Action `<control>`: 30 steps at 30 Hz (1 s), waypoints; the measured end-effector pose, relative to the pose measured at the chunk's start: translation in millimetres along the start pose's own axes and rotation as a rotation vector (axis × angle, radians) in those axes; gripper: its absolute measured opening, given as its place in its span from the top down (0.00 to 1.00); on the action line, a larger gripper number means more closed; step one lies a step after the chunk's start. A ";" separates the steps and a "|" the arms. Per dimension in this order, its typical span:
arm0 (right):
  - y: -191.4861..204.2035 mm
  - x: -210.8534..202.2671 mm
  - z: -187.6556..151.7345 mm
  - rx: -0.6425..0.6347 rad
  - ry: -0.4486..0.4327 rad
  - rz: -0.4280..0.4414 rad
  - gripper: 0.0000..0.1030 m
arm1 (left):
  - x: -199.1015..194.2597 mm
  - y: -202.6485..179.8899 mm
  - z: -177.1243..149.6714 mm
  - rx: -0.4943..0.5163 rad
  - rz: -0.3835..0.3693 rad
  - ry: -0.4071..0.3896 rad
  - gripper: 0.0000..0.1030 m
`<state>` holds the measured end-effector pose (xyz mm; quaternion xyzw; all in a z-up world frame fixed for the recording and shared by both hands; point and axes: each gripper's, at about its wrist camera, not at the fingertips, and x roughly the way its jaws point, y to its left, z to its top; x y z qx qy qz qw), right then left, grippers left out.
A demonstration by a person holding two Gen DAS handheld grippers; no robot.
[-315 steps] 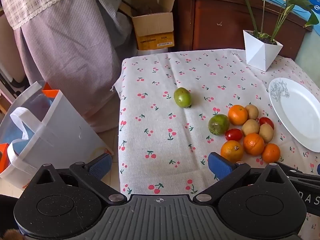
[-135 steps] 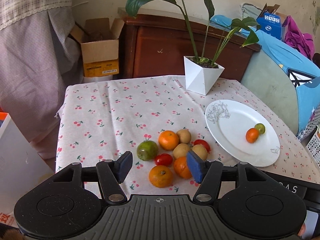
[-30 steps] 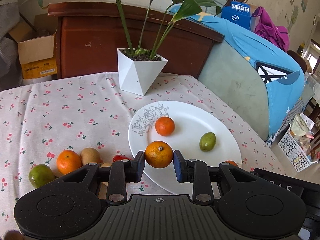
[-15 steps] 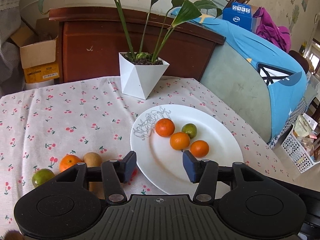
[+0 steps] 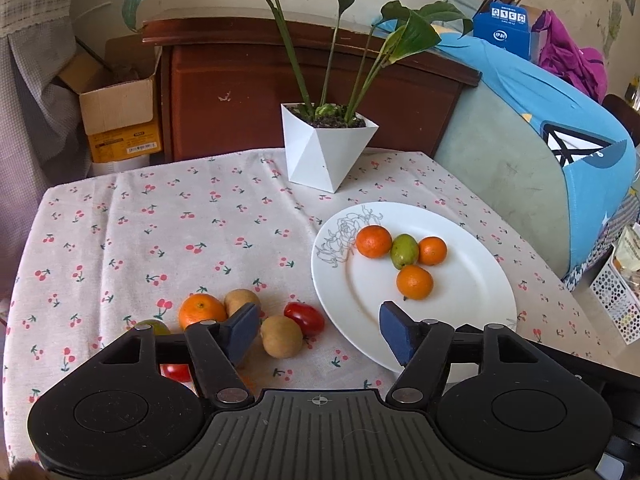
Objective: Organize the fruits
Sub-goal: 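Move the right tool to a large orange while the left tool moves to a green lime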
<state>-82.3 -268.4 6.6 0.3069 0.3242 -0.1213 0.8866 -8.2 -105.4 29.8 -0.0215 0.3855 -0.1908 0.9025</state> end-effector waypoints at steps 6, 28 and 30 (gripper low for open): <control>8.0 0.8 -3.5 -0.029 0.015 0.020 0.68 | -11.5 10.6 -1.8 -0.003 0.020 -0.009 0.28; 51.5 8.7 -27.8 -0.217 0.066 0.099 0.66 | -32.3 84.3 -10.6 -0.129 0.155 -0.002 0.28; 54.0 10.8 -30.6 -0.224 0.075 0.103 0.66 | -32.8 94.4 -11.4 -0.155 0.173 0.000 0.28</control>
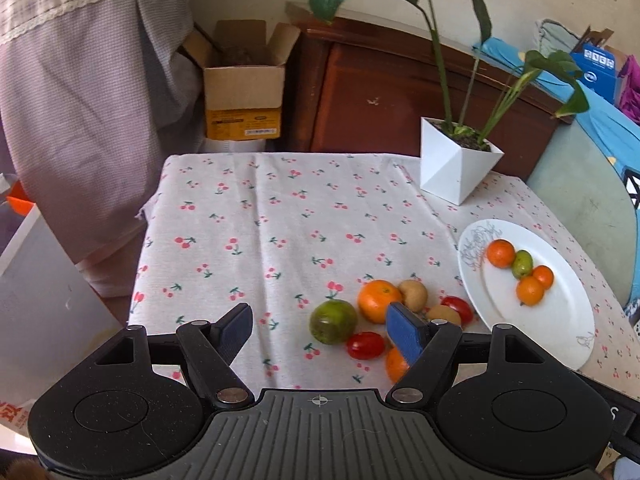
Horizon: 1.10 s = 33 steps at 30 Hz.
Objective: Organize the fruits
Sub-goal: 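Move the right tool to a large orange while the left tool moves to a green lime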
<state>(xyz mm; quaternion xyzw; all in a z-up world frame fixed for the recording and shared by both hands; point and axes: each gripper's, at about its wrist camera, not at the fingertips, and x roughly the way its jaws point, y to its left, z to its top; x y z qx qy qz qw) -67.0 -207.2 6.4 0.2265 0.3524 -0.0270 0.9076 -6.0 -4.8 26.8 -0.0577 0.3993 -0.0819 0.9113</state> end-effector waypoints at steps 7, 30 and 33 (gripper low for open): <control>12.9 12.0 -7.4 -0.019 0.043 0.053 0.66 | 2.2 24.0 -0.7 -0.041 0.027 -0.006 0.29; 51.8 33.2 -28.0 -0.167 0.058 0.102 0.72 | 15.5 28.5 -7.8 -0.041 -0.053 -0.021 0.31; 46.1 32.2 -26.1 -0.150 0.058 0.094 0.71 | 19.3 24.2 -8.8 -0.038 -0.069 -0.028 0.31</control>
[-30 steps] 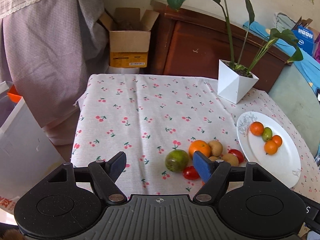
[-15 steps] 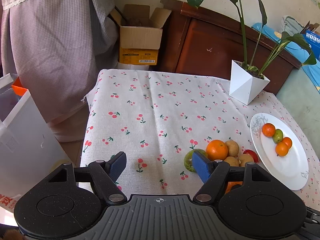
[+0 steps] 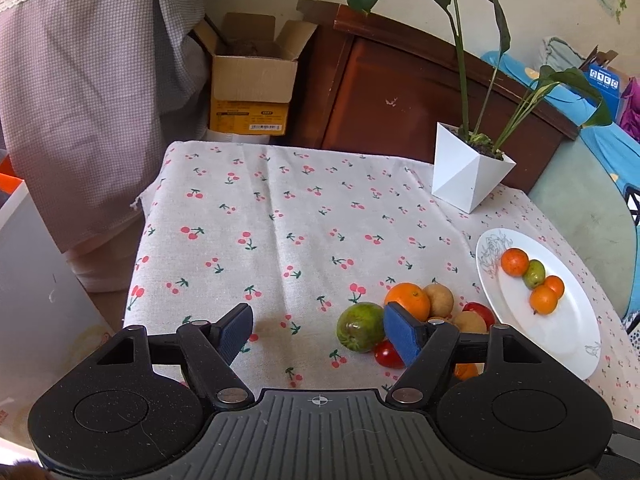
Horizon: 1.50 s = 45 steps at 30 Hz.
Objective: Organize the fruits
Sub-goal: 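Move the right tool to a large orange while the left tool moves to a green lime, then close the right tool on the orange while the left tool grasps the lime, then carry the orange onto the plate and release it while the left tool places the lime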
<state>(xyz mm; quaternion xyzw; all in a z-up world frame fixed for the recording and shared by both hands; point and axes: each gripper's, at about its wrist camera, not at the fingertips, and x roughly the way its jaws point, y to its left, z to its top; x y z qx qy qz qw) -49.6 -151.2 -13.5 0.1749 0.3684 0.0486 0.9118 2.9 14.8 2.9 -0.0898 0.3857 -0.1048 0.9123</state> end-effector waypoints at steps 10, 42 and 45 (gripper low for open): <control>-1.8 0.1 -1.1 0.017 0.000 0.008 0.71 | 12.4 -6.1 -2.6 0.001 -0.045 -0.001 0.51; -23.0 -30.2 17.6 0.090 -0.108 -0.039 0.72 | -18.3 -34.5 14.0 0.053 -0.093 -0.121 0.74; -35.5 -42.5 24.5 0.124 -0.150 -0.073 0.72 | -21.7 -48.1 13.6 0.081 -0.130 -0.133 0.74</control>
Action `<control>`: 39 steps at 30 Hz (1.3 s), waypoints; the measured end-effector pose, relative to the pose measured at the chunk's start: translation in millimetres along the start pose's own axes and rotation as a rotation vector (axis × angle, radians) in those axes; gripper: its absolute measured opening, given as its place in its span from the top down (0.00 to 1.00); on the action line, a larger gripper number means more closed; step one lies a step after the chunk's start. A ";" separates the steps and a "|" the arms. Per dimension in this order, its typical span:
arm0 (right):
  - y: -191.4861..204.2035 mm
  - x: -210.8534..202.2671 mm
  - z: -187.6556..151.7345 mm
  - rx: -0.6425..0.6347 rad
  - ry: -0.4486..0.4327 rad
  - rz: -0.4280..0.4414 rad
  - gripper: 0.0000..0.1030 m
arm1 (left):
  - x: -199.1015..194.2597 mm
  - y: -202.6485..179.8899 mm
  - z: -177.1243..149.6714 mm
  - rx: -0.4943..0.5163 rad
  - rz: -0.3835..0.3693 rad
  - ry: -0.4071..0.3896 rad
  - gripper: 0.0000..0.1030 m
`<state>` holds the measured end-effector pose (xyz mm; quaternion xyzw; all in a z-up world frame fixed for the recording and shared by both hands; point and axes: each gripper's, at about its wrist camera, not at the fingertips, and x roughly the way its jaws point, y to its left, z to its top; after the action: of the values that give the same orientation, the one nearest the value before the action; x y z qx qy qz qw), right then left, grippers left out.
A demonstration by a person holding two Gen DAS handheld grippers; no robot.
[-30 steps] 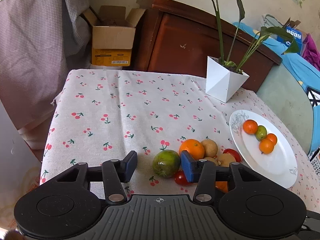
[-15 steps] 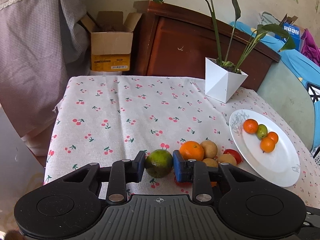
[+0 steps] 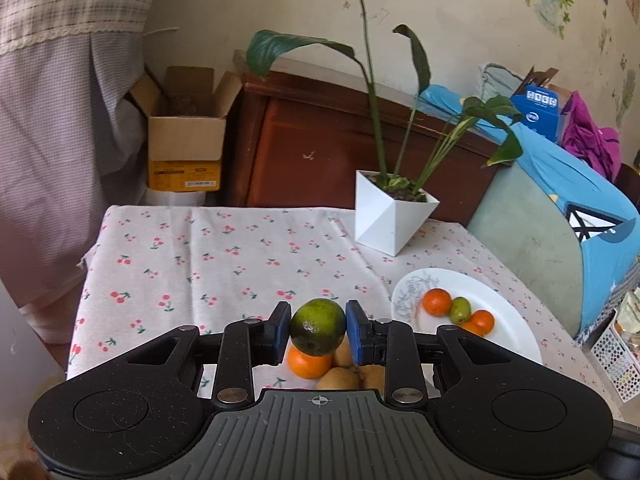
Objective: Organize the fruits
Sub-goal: 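Carry the orange onto the plate and release it while the left tool places the lime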
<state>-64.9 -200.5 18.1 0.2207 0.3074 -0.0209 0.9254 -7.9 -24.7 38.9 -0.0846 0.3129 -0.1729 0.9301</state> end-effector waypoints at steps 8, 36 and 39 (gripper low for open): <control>-41.5 -14.7 10.9 0.103 -0.058 -0.115 0.72 | 12.2 -34.9 -7.8 0.033 -0.094 0.027 0.74; -75.1 -12.9 9.0 0.221 -0.051 -0.179 0.69 | 48.6 -75.5 -27.0 0.072 -0.171 0.101 0.71; -74.5 -13.1 9.5 0.218 -0.054 -0.179 0.69 | 46.9 -73.8 -25.4 0.068 -0.160 0.096 0.68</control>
<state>-83.2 -273.0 3.0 0.2911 0.2969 -0.1426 0.8982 -8.3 -111.9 12.6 -0.0694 0.3433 -0.2611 0.8995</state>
